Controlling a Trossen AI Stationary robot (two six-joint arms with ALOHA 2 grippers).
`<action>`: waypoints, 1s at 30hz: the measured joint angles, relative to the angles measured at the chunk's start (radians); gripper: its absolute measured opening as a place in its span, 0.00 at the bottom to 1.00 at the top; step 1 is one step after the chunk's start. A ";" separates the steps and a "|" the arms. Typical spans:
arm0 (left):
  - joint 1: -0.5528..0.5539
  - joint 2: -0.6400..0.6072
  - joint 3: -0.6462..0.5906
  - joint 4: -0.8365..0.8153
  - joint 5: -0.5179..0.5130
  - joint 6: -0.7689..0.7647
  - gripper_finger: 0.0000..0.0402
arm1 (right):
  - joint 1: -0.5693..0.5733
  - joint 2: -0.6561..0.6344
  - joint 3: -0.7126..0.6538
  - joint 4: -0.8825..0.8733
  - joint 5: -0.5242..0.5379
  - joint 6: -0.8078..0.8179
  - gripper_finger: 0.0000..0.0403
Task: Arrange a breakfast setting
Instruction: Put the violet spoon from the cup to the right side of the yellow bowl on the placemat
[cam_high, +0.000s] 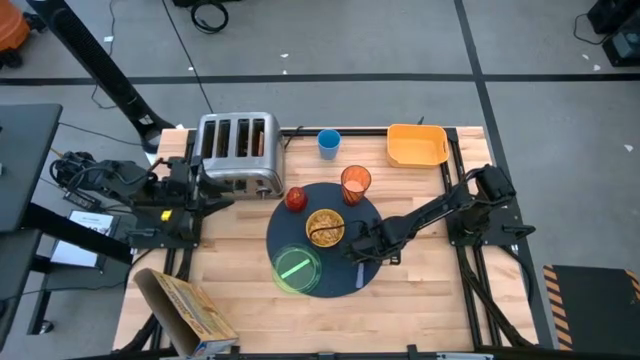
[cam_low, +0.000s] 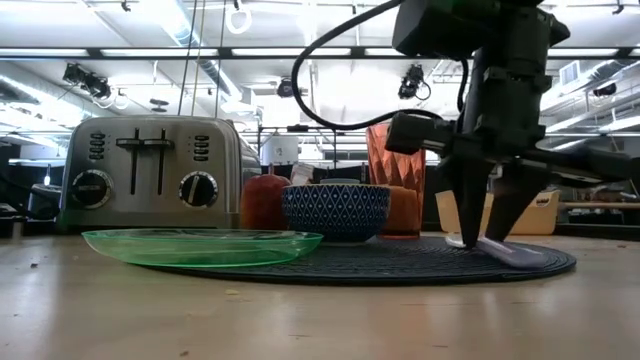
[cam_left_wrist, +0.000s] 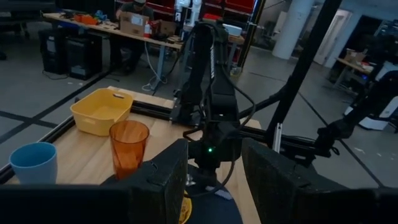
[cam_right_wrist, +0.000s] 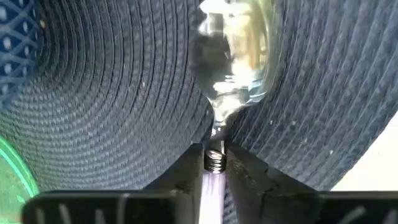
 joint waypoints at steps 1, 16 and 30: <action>0.000 0.000 0.000 0.000 0.001 0.000 0.40 | -0.003 -0.002 0.000 -0.005 0.000 -0.001 0.16; 0.000 -0.001 0.000 -0.011 0.003 0.010 0.40 | -0.088 -0.020 -0.001 -0.054 -0.001 -0.182 0.13; 0.000 -0.001 0.000 -0.011 0.003 -0.001 0.40 | -0.125 -0.020 -0.001 -0.075 0.001 -0.285 0.19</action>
